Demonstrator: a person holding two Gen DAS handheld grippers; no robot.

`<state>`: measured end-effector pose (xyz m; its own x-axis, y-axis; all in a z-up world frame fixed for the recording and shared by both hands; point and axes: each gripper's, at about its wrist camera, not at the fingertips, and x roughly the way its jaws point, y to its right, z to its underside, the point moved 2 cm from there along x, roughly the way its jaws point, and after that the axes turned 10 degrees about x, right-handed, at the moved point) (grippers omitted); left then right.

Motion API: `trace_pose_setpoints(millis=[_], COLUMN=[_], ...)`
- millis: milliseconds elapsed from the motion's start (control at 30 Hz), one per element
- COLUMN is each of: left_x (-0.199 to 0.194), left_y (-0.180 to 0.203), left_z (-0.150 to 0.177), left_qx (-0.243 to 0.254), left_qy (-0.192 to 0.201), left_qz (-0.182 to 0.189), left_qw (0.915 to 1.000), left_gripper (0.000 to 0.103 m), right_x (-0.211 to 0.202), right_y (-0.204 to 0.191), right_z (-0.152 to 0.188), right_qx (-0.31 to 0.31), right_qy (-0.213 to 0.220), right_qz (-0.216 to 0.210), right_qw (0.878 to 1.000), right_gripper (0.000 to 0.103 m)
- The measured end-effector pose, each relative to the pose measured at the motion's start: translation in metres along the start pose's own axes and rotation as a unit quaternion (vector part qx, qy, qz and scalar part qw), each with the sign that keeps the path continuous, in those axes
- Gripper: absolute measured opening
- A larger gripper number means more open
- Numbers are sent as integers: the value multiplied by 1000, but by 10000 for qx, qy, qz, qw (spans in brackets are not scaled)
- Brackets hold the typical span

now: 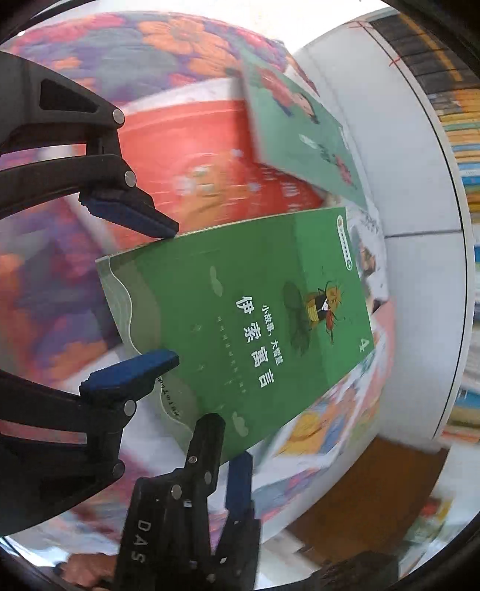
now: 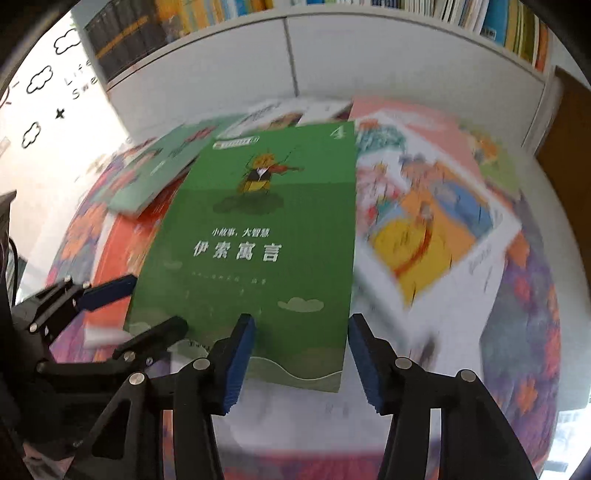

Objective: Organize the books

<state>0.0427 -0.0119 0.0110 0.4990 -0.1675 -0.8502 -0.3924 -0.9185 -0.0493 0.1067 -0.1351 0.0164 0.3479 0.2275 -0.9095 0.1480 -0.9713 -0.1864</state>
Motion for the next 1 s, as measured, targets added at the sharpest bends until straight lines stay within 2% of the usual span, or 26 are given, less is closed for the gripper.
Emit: trace_pose_setpoints(millis=[100, 200, 267, 300, 433, 633, 833, 900, 933, 1000], left_x=[-20, -38, -42, -43, -31, -13, -6, -7, -8, -10], left_y=[17, 30, 29, 23, -6, -22, -29, -29, -29, -32], left_z=[43, 81, 93, 92, 80, 61, 50, 49, 50, 52], left_qx=[105, 173, 94, -18, -609, -919, -1090, -1143, -1181, -1262], left_qy=[-231, -349, -358, -323, -285, -198, -79, -71, -81, -60], left_qz=[258, 597, 588, 607, 976, 1215, 1319, 1242, 1237, 1322], left_qw=[9993, 9975, 9976, 9976, 9930, 9881, 9852, 9856, 9852, 9831], left_gripper=[60, 59, 49, 47, 42, 37, 35, 35, 35, 34], right_x=[-14, -29, -38, -39, -36, -26, -22, -21, -23, -26], right_y=[0, 2, 11, 19, 39, 39, 52, 55, 58, 57], right_z=[45, 98, 120, 124, 113, 87, 72, 70, 71, 73], right_qx=[-74, -280, -264, -111, 347, 435, 733, 878, 965, 1123], right_qy=[-328, -784, -957, -1009, -1018, -995, -975, -949, -892, -855], right_qz=[-114, -475, -836, -984, -1417, -1617, -2024, -2055, -1927, -1837], right_qw=[9994, 9954, 9915, 9900, 9841, 9808, 9717, 9701, 9724, 9728], right_gripper=[52, 52, 52, 52, 50, 51, 52, 48, 39, 36])
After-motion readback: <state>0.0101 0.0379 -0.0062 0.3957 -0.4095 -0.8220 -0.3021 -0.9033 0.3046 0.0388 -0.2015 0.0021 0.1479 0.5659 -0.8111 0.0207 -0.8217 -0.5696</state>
